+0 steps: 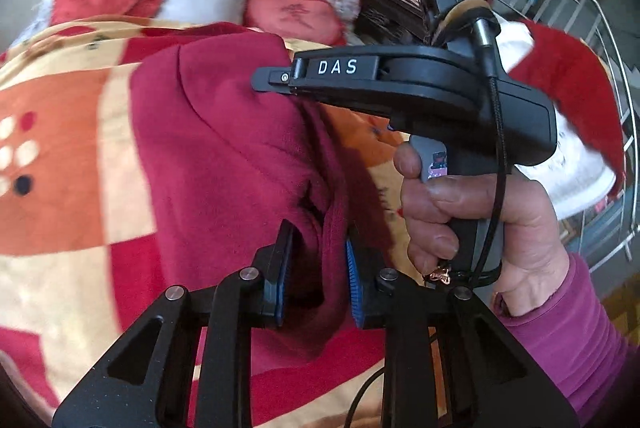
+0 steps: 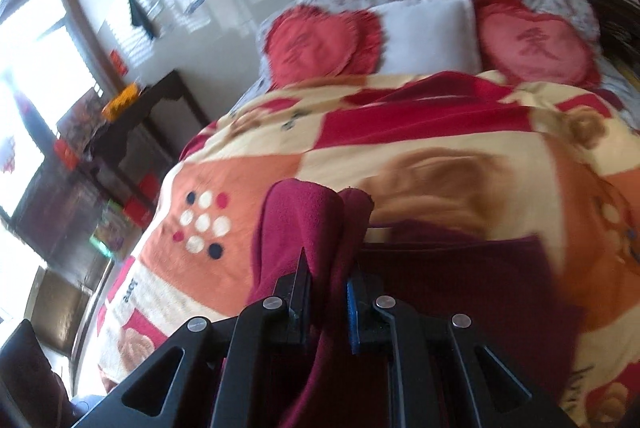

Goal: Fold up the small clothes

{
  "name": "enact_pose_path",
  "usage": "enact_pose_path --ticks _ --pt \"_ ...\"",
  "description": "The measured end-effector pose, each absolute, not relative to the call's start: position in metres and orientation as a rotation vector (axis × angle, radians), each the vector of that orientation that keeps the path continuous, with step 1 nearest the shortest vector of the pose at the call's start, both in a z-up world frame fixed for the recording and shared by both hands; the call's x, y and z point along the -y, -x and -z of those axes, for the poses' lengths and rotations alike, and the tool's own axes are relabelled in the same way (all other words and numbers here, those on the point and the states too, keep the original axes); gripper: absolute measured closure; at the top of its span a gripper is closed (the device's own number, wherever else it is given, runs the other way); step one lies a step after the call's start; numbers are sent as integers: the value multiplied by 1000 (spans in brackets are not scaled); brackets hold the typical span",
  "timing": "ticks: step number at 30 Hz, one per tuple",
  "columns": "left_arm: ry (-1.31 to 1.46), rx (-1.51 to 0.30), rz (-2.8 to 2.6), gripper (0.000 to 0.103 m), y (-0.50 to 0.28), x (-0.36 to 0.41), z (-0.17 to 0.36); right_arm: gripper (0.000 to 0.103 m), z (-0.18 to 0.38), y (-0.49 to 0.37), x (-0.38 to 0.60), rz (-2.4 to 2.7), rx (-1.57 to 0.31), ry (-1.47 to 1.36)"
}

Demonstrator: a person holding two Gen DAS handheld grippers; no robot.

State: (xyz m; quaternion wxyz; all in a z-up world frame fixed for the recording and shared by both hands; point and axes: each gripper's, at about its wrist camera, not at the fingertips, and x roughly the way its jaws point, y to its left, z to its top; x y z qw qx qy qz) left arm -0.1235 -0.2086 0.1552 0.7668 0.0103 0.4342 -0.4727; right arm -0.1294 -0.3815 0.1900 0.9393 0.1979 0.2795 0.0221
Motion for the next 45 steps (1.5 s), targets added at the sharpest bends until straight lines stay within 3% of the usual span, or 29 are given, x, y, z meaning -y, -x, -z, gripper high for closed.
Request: enact_pose_path --ticks 8,11,15,19,20,22,24,25,26,27,29,31,34,37,39,40,41,43,45 --pt "-76 -1021 1094 80 144 262 -134 91 -147 159 446 72 -585 -496" --pt "-94 -1080 1098 69 141 255 -137 91 -124 157 455 108 -623 -511" --pt "-121 -1021 1048 63 137 220 -151 89 -115 163 461 107 -630 -560" --pt "-152 -947 923 58 122 194 -152 69 -131 181 469 157 -562 -578" --pt "-151 -951 895 58 116 192 -147 54 -135 181 467 150 -552 -576" --pt "-148 -980 847 58 108 193 -138 38 -142 173 462 144 -570 -554" --pt "-150 -1003 841 58 107 197 -126 38 -141 155 453 125 -621 -511" --pt "-165 -1019 834 58 108 201 -119 42 -138 149 449 119 -646 -490" --pt "-179 -1031 833 58 109 200 -113 65 -135 142 445 126 -678 -453" --pt "-199 -1037 832 58 112 203 -107 77 -134 136 439 185 -704 -370" --pt "-240 -1009 831 58 120 208 -102 88 -132 140 440 191 -690 -350" --pt "-266 -986 842 57 125 212 -100 93 -128 148 448 227 -684 -351" --pt "-293 -976 850 49 128 217 -95 94 -115 149 458 257 -705 -375" --pt "-312 -968 843 48 131 218 -95 94 -123 164 462 225 -661 -443" --pt "-291 -974 847 48 129 214 -95 88 -130 188 466 196 -615 -537" --pt "-275 -982 850 48 127 214 -95 77 -132 197 464 177 -603 -563" --pt "-254 -990 852 48 125 212 -95 57 -132 207 460 145 -593 -586" --pt "-238 -997 849 48 123 213 -96 42 -129 223 449 98 -589 -614" --pt "-229 -1000 841 48 124 213 -98 42 -123 228 438 67 -592 -640"
